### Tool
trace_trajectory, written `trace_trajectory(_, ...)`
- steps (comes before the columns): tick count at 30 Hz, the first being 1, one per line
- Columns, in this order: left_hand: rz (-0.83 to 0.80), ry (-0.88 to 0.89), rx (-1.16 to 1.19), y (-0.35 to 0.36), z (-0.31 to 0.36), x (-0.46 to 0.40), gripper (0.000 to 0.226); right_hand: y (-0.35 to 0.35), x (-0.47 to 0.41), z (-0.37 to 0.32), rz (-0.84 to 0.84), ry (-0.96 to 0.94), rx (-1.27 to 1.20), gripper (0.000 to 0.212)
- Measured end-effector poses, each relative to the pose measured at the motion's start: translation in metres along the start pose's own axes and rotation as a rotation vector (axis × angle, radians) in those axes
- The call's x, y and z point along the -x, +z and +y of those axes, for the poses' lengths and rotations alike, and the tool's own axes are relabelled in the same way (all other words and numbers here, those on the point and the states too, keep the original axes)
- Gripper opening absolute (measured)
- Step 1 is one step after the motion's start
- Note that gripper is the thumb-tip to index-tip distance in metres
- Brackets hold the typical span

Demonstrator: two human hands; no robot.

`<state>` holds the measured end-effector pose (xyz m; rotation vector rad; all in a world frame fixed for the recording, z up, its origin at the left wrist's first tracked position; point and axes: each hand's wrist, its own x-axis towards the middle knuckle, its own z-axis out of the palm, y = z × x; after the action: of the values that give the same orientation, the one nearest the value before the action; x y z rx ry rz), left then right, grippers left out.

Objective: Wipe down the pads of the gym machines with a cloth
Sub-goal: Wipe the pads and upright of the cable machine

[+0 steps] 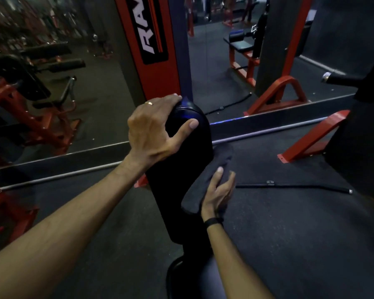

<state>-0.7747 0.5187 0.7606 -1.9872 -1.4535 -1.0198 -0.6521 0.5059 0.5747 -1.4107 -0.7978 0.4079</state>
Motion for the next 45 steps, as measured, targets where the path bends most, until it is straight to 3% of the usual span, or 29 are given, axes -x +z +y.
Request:
trace_trajectory(3,0.101,-0.213,0.434,-0.003,-0.003,0.001,0.078,0.015,-0.026,-0.062,-0.012,-0.06,-0.016,0.055)
trace_trajectory(7,0.238,-0.425,0.903,-0.003,-0.009,-0.003,0.09,0.026,-0.045,-0.114,-0.027,-0.265,-0.035,0.076)
trace_trajectory(9,0.265,-0.469,0.993,-0.003,-0.011,-0.004,0.094,0.032,-0.051,-0.14,-0.067,-0.386,0.051,0.076)
trace_trajectory(14,0.325,-0.565,1.207,-0.009,-0.017,-0.008,0.1,0.042,-0.049,-0.185,-0.153,-0.692,0.47,0.048)
trace_trajectory(20,0.3,-0.737,1.397,-0.016,-0.027,-0.005,0.088,0.058,-0.021,-0.206,-0.143,-0.891,0.73,0.044)
trace_trajectory(25,0.299,-0.883,1.425,-0.009,-0.047,0.028,0.082,0.059,0.008,-0.202,-0.102,-1.029,0.785,0.045)
trace_trajectory(28,0.3,-0.9,1.408,-0.009,-0.057,0.047,0.081,0.057,0.023,-0.189,-0.059,-1.216,0.77,0.041)
trace_trajectory(31,0.267,-0.95,1.405,-0.005,-0.068,0.077,0.081,0.054,0.03,-0.163,-0.122,-1.427,0.756,0.033)
trace_trajectory(37,0.238,-1.15,1.346,0.022,-0.074,0.146,0.076,0.034,0.047,-0.085,-0.551,-1.8,0.92,0.037)
trace_trajectory(40,0.247,-1.258,1.274,0.033,-0.082,0.177,0.069,0.027,0.063,-0.03,-0.837,-1.728,0.878,0.049)
trace_trajectory(42,0.236,-1.308,1.208,0.039,-0.086,0.201,0.066,0.022,0.072,-0.005,-0.935,-1.642,0.954,0.053)
trace_trajectory(45,0.162,-1.379,1.125,0.047,-0.088,0.245,0.074,0.007,0.088,0.03,-1.01,-1.687,1.077,0.064)
